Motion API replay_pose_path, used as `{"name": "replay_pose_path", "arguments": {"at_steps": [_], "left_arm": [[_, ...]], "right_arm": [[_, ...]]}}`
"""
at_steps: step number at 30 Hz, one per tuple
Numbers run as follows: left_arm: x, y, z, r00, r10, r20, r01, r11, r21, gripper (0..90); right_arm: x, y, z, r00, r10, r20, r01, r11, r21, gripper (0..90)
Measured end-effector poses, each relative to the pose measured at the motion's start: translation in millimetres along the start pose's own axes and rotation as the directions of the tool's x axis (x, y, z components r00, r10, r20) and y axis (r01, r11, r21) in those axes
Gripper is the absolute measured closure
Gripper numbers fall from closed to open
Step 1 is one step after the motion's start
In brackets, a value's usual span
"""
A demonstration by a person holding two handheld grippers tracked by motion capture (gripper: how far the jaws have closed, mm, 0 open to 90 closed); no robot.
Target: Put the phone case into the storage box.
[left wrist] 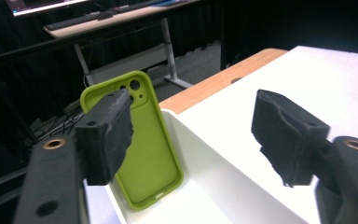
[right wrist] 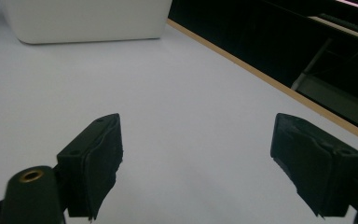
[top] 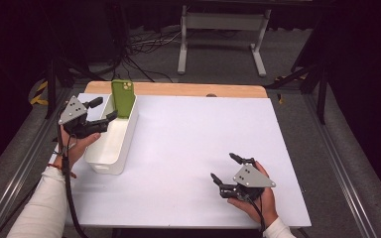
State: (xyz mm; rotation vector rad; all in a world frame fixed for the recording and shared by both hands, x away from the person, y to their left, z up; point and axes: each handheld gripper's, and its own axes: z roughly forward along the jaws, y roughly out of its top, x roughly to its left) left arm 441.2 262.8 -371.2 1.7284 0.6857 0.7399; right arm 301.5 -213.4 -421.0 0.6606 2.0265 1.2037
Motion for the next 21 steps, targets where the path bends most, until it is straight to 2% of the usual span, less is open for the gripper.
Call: {"name": "replay_pose_path", "arguments": {"at_steps": [2,3,4,7,14,16,21], "left_arm": [[-3.8,0.9,-1.3,0.9999,0.013,-0.006,-0.013,0.9998,-0.012,23.3],[-5.6,1.3,-2.8,0.9999,0.016,0.004,-0.016,0.9997,-0.019,23.3],[-7.7,0.9,-2.9,0.9999,0.001,0.013,-0.001,0.9995,-0.032,22.3],[-11.9,0.8,-3.2,0.9996,0.02,0.017,-0.02,0.9997,-0.013,19.9],[-17.0,-1.3,-5.8,0.9997,-0.007,0.021,0.008,0.9996,-0.026,12.4],[-18.4,-0.5,-7.1,0.9999,0.006,0.012,-0.005,0.9998,-0.02,11.5],[-21.2,1.1,-10.5,0.9998,0.009,0.017,-0.009,0.9996,-0.027,8.1]], "right_arm": [[-0.9,-0.5,-0.7,1.0,0.001,0.0,-0.001,1.0,0.002,17.5],[-0.9,-0.5,-0.7,1.0,0.001,0.0,-0.001,1.0,0.002,17.5],[-1.3,-1.0,-0.8,1.0,0.003,0.0,-0.003,1.0,0.002,17.5],[-1.5,-1.0,-1.2,1.0,0.001,0.001,-0.001,1.0,0.003,17.5],[-0.7,-1.1,-1.8,1.0,0.0,-0.005,0.0,1.0,0.004,17.4],[-0.6,-1.3,-2.0,1.0,0.001,-0.004,-0.001,1.0,0.005,17.4],[-0.3,-1.4,-1.9,1.0,0.0,-0.003,0.0,1.0,0.006,17.1]]}}
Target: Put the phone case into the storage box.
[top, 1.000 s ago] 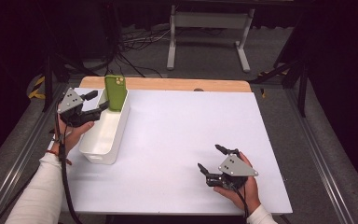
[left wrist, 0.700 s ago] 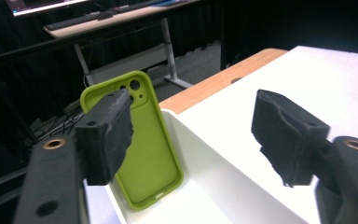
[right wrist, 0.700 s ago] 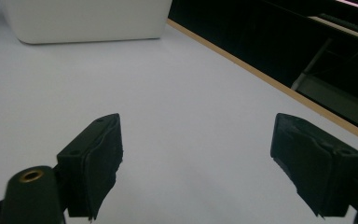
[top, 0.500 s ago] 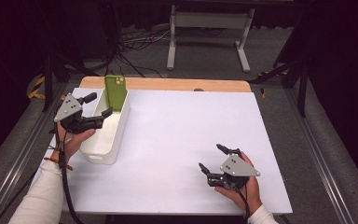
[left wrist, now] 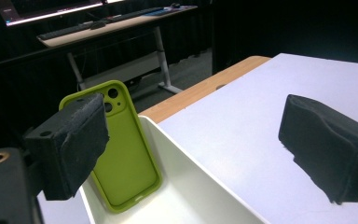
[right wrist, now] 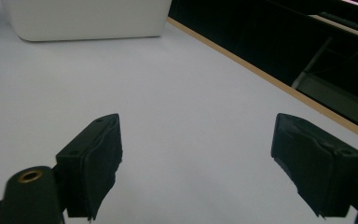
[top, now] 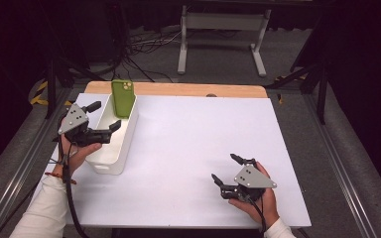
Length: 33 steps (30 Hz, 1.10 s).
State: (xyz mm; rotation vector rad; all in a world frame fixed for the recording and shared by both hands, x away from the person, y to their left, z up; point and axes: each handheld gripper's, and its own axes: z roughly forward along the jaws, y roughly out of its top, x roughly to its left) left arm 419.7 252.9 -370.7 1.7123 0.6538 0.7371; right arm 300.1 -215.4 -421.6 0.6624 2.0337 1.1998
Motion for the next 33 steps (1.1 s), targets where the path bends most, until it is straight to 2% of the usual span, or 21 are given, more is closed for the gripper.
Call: {"name": "replay_pose_path", "arguments": {"at_steps": [3,12,19,22,33], "left_arm": [[-1.8,-0.1,-1.0,1.0,-0.004,0.004,0.004,1.0,-0.001,6.3],[-12.2,2.0,-4.8,0.9995,0.031,0.011,-0.031,0.9995,-0.006,3.4],[-17.8,4.9,-9.3,0.9993,0.033,0.017,-0.033,0.999,-0.03,3.3],[-19.0,5.5,-9.9,0.9994,0.022,0.028,-0.02,0.9991,-0.036,3.3],[-28.9,6.6,-10.7,0.9979,0.031,0.056,-0.03,0.999,-0.033,3.6]], "right_arm": [[0.0,-0.1,-0.1,1.0,0.001,0.001,-0.001,1.0,-0.001,17.1],[0.0,0.3,-3.2,1.0,0.0,0.005,0.0,1.0,-0.006,16.8],[-0.9,0.6,-5.2,0.9999,0.001,0.01,-0.001,1.0,-0.012,16.7],[-0.4,0.7,-5.4,1.0,-0.003,0.009,0.003,1.0,-0.01,16.7],[-0.3,1.1,-6.3,0.9999,-0.004,0.009,0.005,1.0,-0.013,16.7]]}}
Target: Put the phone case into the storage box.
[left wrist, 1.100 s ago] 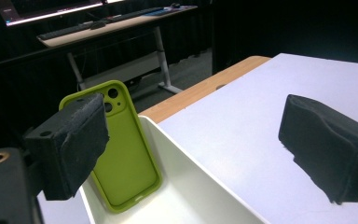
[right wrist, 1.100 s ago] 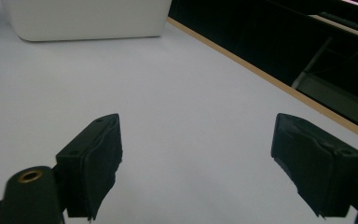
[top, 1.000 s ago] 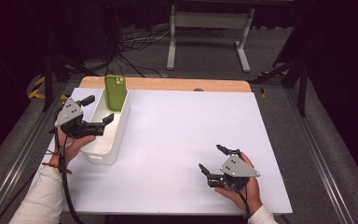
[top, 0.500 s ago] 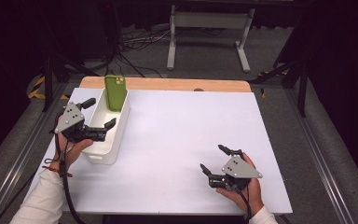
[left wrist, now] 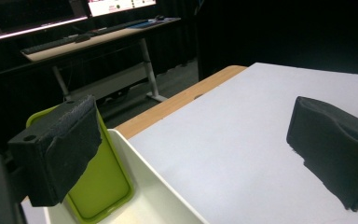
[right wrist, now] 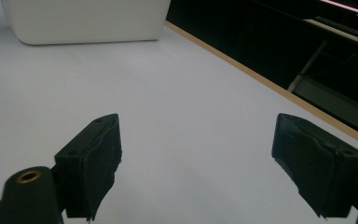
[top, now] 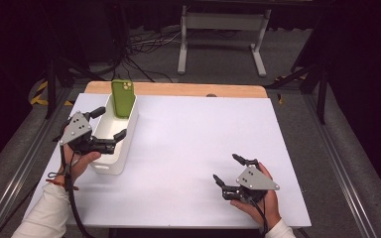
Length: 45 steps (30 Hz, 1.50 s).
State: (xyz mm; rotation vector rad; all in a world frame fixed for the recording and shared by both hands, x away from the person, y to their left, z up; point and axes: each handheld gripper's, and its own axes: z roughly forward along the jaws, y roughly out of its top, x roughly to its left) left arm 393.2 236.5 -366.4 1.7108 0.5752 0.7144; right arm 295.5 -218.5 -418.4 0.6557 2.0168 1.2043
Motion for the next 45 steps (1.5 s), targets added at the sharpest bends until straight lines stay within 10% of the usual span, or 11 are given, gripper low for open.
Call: {"name": "replay_pose_path", "arguments": {"at_steps": [45], "left_arm": [[-40.1,-1.0,-7.3,0.9979,0.035,0.055,-0.034,0.999,-0.029,4.6]], "right_arm": [[-0.8,2.7,-8.4,0.9999,-0.006,0.013,0.006,1.0,-0.021,16.7]]}}
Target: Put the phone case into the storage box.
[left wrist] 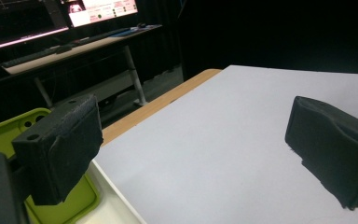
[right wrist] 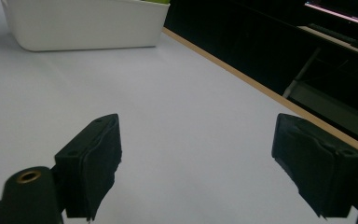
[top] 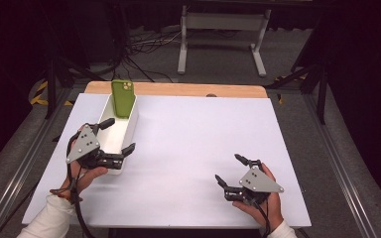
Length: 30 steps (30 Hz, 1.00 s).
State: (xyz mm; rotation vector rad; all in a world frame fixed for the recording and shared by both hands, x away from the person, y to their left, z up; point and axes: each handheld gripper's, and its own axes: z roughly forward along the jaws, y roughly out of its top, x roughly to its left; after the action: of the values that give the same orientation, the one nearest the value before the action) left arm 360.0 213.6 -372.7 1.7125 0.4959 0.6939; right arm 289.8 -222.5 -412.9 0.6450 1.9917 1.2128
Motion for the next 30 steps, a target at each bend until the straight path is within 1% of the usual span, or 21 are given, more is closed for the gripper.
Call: {"name": "replay_pose_path", "arguments": {"at_steps": [5,14,16,19,20,22,23,25,26,28,30], "left_arm": [[-4.4,-0.3,-1.3,0.9999,0.014,0.008,-0.014,0.9999,0.004,4.6],[-12.3,-2.1,-3.8,0.9993,0.021,0.03,-0.021,0.9998,0.002,4.7],[-14.1,-2.9,-3.8,0.9991,0.026,0.032,-0.027,0.9996,0.011,4.7],[-16.6,-4.4,-3.2,0.999,0.023,0.039,-0.024,0.9997,0.01,4.6],[-18.0,-4.6,-3.2,0.9988,0.03,0.039,-0.03,0.9995,0.012,4.5],[-19.0,-4.8,-3.6,0.9983,0.035,0.047,-0.036,0.9993,0.009,4.5],[-20.4,-5.0,-3.6,0.9983,0.03,0.05,-0.031,0.9995,0.009,4.5],[-22.9,-5.7,-3.9,0.9976,0.034,0.06,-0.034,0.9993,0.013,4.5],[-23.4,-6.0,-3.8,0.9975,0.037,0.06,-0.038,0.9992,0.013,4.5],[-25.8,-6.9,-3.8,0.9976,0.03,0.062,-0.031,0.9995,0.01,4.4],[-27.5,-7.3,-4.5,0.9973,0.038,0.063,-0.039,0.9992,0.014,4.4]], "right_arm": [[0.4,0.6,-0.8,1.0,0.0,0.0,0.0,1.0,-0.003,16.6],[1.9,1.8,-2.0,1.0,-0.003,0.0,0.003,1.0,-0.008,16.6],[2.3,1.9,-2.0,1.0,-0.005,-0.002,0.005,1.0,-0.008,16.6],[2.7,2.1,-2.0,1.0,-0.007,-0.001,0.007,1.0,-0.009,16.6],[2.9,2.2,-2.1,1.0,-0.007,-0.001,0.007,1.0,-0.009,16.6],[3.0,2.3,-2.2,1.0,-0.008,0.0,0.008,1.0,-0.009,16.6],[3.2,2.3,-2.4,1.0,-0.008,-0.002,0.008,1.0,-0.01,16.6],[3.7,2.3,-2.3,0.9999,-0.01,-0.003,0.01,1.0,-0.008,16.6],[4.0,2.3,-2.3,0.9999,-0.011,-0.005,0.011,1.0,-0.008,16.6],[4.7,2.5,-2.5,0.9999,-0.009,-0.006,0.009,1.0,-0.009,16.6],[5.0,2.7,-2.9,0.9999,-0.014,-0.005,0.014,1.0,-0.01,16.5]]}}
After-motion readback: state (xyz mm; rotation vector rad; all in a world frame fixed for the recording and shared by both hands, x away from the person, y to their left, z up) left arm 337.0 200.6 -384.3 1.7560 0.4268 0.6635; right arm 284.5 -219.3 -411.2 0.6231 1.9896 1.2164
